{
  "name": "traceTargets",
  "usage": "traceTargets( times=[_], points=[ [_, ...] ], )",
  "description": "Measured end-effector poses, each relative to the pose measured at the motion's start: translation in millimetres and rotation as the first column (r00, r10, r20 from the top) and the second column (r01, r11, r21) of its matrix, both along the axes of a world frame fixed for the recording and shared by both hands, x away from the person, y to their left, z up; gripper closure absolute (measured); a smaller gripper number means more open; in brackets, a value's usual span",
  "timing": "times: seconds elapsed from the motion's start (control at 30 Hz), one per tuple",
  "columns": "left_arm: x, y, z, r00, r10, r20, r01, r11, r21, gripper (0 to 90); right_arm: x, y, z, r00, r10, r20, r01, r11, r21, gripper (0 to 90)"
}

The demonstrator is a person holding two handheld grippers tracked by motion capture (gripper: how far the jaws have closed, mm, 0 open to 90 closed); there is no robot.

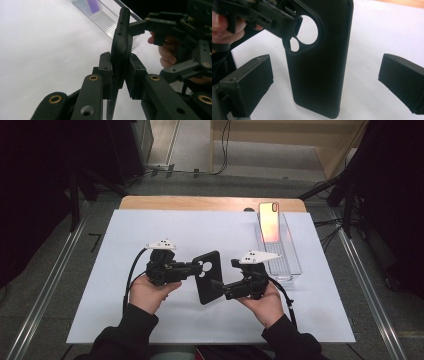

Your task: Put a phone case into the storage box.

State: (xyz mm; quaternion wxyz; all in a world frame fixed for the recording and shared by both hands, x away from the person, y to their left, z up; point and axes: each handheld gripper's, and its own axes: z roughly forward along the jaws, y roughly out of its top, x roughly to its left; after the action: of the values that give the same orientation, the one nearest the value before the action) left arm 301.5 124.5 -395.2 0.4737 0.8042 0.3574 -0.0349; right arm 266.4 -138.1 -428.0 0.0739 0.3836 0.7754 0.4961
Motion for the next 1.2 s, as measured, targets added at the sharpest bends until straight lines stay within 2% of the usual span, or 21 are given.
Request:
traceTargets(
  times=[0.17,0.33,0.47,0.53,0.67,0.87,1.1,1.2],
  points=[
    [-1.8,0.1,1.0,0.9987,0.049,0.014,-0.049,0.9988,0.007,76.9,-4.7,6.6,-2.8,0.9993,-0.033,0.017,0.033,0.999,-0.002,0.0],
    [-2.0,1.2,1.0,0.9964,0.085,0.003,-0.085,0.9964,0.007,76.9,-7.3,14.0,-5.8,0.9975,-0.068,0.021,0.068,0.998,-0.018,0.0],
    [-5.2,-0.7,2.9,0.9939,0.107,0.028,-0.107,0.9943,0.003,76.9,-8.9,18.1,-8.1,0.9954,-0.094,0.020,0.095,0.995,-0.016,0.0],
    [-5.7,-1.2,3.3,0.9938,0.107,0.028,-0.107,0.9942,0.000,76.9,-9.1,19.8,-9.7,0.9947,-0.100,0.024,0.100,0.995,-0.019,0.0],
    [-6.5,-4.8,1.7,0.9957,0.093,0.001,-0.093,0.9956,0.004,76.9,-10.1,23.9,-12.2,0.9941,-0.106,0.020,0.107,0.994,-0.026,0.0],
    [-7.8,-8.2,0.8,0.9959,0.090,0.000,-0.090,0.9959,0.006,76.9,-7.7,27.6,-15.2,0.9924,-0.122,0.017,0.122,0.992,-0.022,0.0],
    [-11.5,-16.2,-1.3,0.9982,0.059,0.002,-0.059,0.9978,0.029,76.9,-6.8,31.7,-17.2,0.9916,-0.128,0.013,0.129,0.991,-0.028,0.0],
    [-15.0,-21.7,-2.1,0.9986,0.052,0.001,-0.052,0.9983,0.024,76.9,-6.3,32.6,-17.5,0.9912,-0.132,0.008,0.132,0.991,-0.027,0.0]
  ],
)
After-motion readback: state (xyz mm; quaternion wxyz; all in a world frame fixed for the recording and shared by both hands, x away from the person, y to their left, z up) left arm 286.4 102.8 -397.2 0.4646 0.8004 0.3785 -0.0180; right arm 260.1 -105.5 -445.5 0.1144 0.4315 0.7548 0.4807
